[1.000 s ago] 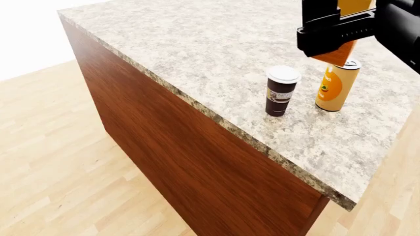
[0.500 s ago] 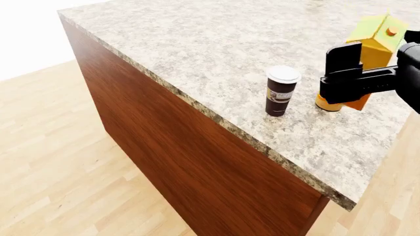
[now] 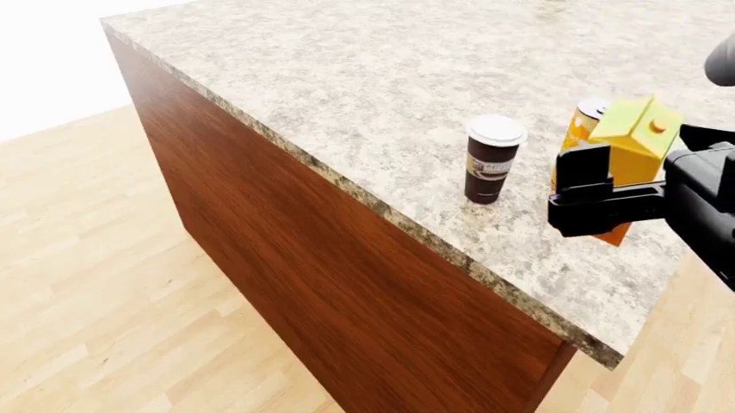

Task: Move the drinks to the dining counter.

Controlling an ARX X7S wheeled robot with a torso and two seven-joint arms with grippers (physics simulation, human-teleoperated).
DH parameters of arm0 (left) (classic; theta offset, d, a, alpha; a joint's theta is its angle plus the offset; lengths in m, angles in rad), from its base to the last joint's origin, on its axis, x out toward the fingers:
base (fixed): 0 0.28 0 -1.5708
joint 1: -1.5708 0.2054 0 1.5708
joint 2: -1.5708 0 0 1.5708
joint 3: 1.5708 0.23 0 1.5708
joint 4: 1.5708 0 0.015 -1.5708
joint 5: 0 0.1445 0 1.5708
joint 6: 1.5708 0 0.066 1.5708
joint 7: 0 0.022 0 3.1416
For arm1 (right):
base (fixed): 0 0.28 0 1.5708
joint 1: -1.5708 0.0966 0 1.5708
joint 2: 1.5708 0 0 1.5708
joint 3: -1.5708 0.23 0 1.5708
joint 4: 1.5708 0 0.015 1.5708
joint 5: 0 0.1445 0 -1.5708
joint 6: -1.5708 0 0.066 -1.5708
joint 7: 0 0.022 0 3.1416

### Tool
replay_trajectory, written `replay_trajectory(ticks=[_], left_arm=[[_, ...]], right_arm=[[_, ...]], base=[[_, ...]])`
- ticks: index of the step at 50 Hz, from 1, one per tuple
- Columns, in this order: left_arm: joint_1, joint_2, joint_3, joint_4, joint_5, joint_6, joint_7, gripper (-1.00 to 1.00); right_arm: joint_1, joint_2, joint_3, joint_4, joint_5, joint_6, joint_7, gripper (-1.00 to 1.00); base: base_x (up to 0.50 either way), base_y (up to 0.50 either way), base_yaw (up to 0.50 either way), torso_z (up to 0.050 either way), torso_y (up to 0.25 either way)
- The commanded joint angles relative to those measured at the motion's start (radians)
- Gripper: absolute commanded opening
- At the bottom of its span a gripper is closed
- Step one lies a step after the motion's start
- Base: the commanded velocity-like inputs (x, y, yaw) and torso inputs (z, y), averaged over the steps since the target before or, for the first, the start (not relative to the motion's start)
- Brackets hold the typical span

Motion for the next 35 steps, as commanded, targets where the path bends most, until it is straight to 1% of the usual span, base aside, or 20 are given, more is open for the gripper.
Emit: replay_trajectory(ticks=[1,13,35], left_arm=[[0.000,0.000,0.000,0.000,0.000,-0.001,-0.002,1.00],[-0.003,0.003,-0.001,0.004,-0.006,-0.003,-0.009,1.00],[0.003,0.003,0.000,0.000,0.001,-0.003,-0.003,1.00]], right_arm=[[0.041,0.000,0.011,-0.005,0.006,0.016,0.025,-1.00],[0.014,0.018,-0.003,-0.027,0.014,-0.006,0.027,-1.00],[-0.041,0.020,-0.026,-0.035,-0.034,-0.040,0.003,-1.00]], base=[[0.00,0.00,0.00,0.000,0.000],[0.00,0.00,0.00,0.000,0.002],[0.00,0.00,0.00,0.001,0.001]])
